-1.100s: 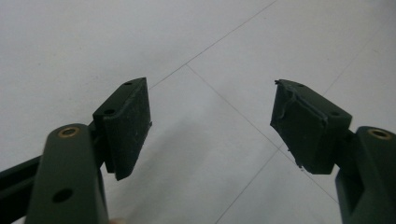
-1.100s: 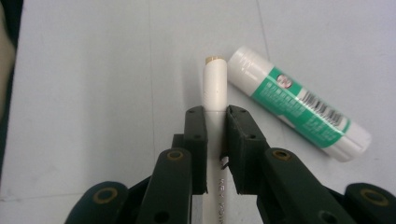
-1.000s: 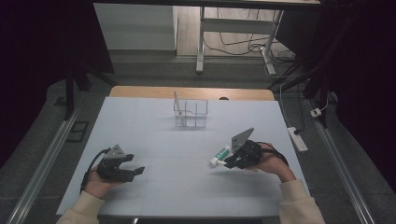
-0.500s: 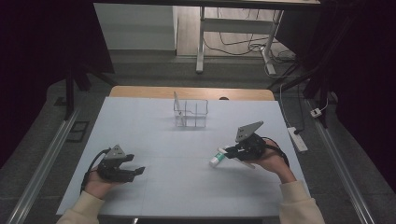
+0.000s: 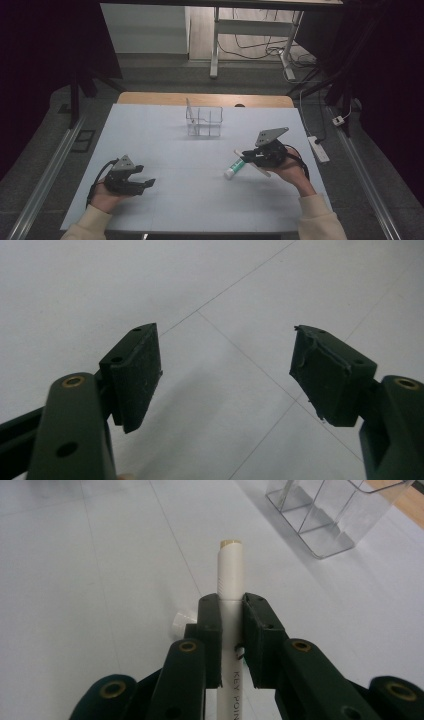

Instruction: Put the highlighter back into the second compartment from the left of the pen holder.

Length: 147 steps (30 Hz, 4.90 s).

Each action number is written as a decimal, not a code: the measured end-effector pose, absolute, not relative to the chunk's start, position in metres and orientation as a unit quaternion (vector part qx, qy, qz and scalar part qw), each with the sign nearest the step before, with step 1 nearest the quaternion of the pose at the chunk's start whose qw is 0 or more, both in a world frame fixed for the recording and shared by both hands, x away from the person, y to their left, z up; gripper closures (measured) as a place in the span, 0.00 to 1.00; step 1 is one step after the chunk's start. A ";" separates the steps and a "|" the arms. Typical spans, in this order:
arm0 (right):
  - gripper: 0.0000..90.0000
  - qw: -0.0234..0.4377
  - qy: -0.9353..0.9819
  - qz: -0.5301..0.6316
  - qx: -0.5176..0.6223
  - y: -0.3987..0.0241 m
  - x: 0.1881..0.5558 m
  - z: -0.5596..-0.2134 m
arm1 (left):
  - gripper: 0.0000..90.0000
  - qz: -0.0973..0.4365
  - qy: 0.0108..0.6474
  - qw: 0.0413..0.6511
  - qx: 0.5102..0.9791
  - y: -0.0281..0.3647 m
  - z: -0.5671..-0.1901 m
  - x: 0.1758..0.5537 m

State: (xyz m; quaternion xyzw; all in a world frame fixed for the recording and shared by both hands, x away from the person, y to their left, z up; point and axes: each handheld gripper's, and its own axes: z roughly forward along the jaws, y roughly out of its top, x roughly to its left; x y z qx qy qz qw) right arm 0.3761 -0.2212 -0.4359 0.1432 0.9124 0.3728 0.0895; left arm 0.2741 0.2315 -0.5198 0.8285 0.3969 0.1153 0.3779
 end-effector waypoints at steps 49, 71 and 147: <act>0.86 0.180 0.821 0.485 0.243 -0.212 0.392 -0.413 | 0.31 0.116 0.399 0.380 0.827 0.233 -0.519 0.275; 0.86 0.190 0.804 0.505 0.251 -0.196 0.405 -0.401 | 0.31 0.115 0.401 0.381 0.825 0.233 -0.519 0.275; 0.86 0.197 0.773 0.549 0.249 -0.129 0.449 -0.388 | 0.31 0.114 0.400 0.382 0.826 0.234 -0.520 0.275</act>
